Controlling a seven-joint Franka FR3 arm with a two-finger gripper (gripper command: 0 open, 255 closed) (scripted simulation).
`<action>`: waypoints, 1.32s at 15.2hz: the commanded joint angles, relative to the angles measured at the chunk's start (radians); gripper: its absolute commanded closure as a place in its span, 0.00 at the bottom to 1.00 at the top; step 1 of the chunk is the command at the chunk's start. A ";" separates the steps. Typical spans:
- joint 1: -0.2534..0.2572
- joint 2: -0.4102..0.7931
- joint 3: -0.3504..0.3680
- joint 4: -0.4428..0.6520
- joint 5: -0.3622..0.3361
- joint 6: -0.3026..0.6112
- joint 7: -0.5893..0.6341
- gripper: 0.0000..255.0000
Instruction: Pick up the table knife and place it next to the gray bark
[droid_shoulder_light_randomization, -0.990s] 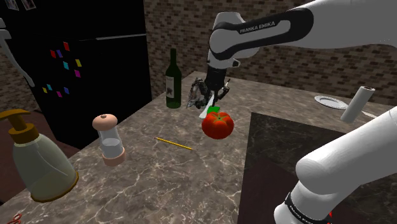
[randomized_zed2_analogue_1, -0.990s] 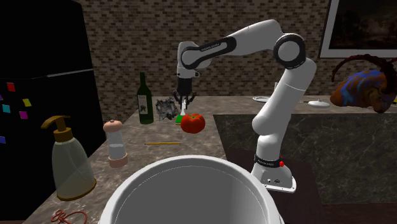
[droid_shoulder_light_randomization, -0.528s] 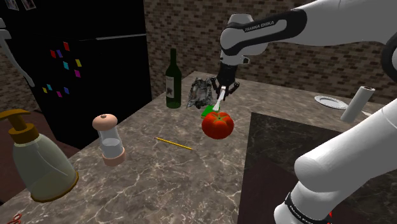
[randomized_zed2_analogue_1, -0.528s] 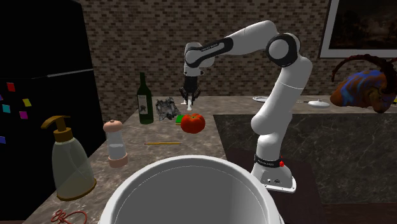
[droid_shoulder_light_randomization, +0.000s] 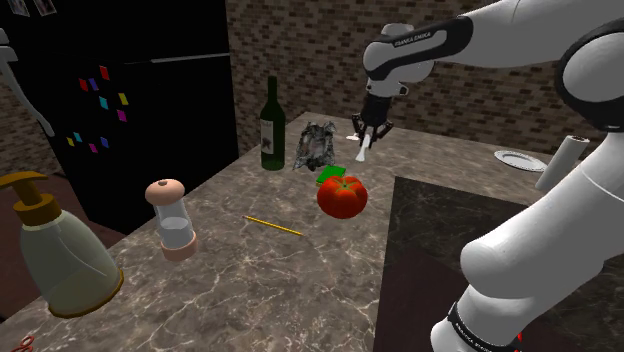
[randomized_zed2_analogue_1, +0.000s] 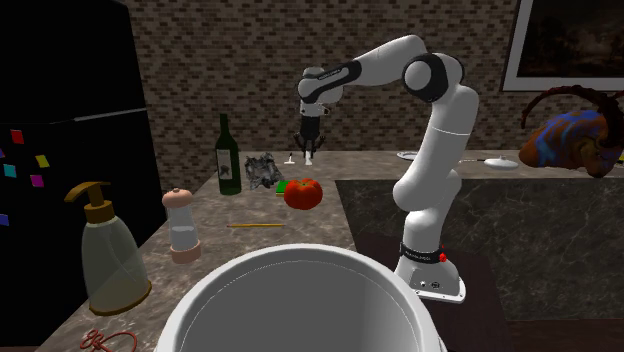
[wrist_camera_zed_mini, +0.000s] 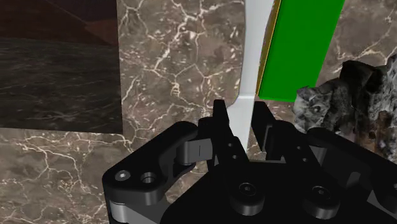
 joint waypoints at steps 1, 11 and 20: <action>-0.019 0.037 -0.024 0.037 -0.010 -0.003 -0.040 1.00; -0.110 0.266 -0.124 0.306 -0.033 -0.057 -0.218 1.00; -0.195 0.546 -0.181 0.695 -0.026 -0.174 -0.354 1.00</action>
